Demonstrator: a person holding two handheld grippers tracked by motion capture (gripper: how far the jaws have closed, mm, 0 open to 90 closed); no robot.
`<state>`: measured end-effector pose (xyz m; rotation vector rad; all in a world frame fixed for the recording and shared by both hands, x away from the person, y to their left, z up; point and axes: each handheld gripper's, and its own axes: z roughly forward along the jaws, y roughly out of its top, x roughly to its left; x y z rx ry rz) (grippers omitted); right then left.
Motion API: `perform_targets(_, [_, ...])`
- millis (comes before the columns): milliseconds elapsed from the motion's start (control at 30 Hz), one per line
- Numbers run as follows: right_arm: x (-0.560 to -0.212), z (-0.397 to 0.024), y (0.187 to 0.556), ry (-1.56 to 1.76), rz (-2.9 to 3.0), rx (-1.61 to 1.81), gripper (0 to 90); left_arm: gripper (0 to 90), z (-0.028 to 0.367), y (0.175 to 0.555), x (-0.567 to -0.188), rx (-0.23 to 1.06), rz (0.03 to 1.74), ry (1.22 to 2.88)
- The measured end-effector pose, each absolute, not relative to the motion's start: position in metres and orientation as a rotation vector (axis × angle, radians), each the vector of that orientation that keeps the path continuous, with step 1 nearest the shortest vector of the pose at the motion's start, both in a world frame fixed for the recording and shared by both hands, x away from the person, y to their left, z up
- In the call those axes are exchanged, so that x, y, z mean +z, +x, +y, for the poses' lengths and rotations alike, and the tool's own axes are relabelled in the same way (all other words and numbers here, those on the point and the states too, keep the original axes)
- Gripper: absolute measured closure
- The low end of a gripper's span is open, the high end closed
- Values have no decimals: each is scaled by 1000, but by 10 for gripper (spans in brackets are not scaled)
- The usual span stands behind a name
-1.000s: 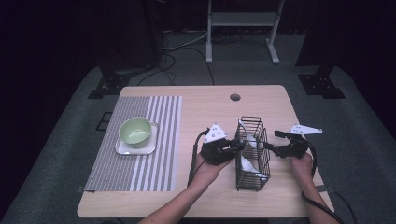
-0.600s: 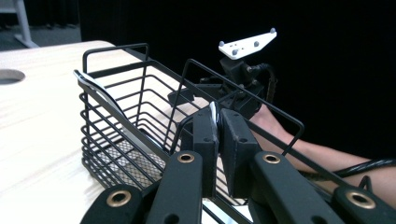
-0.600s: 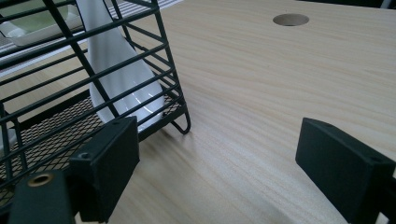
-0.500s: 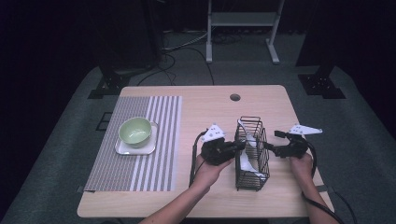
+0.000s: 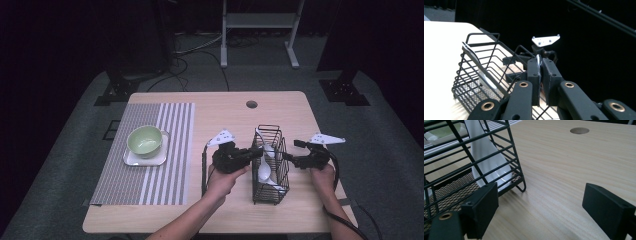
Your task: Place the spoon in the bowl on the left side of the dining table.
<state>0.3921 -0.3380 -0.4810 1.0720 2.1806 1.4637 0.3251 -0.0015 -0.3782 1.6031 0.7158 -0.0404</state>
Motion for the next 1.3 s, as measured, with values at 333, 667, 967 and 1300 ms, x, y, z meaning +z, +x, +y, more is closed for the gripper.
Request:
perform_targets(333, [-481,-338,392,1074,2179,1467,123,849,6,329,-371,-100,746,1533])
perform_targets(667, [-481,-339,392,1080,2175,1470,123,850,10,332,-366,-135,754,1491])
perform_targets(967, [-481,-339,392,1080,2175,1471,123,850,13,330,-354,-162,742,1452])
perform_targets(1300, [-481,-339,392,1085,2171,1474,123,849,17,329,-339,-143,729,1432])
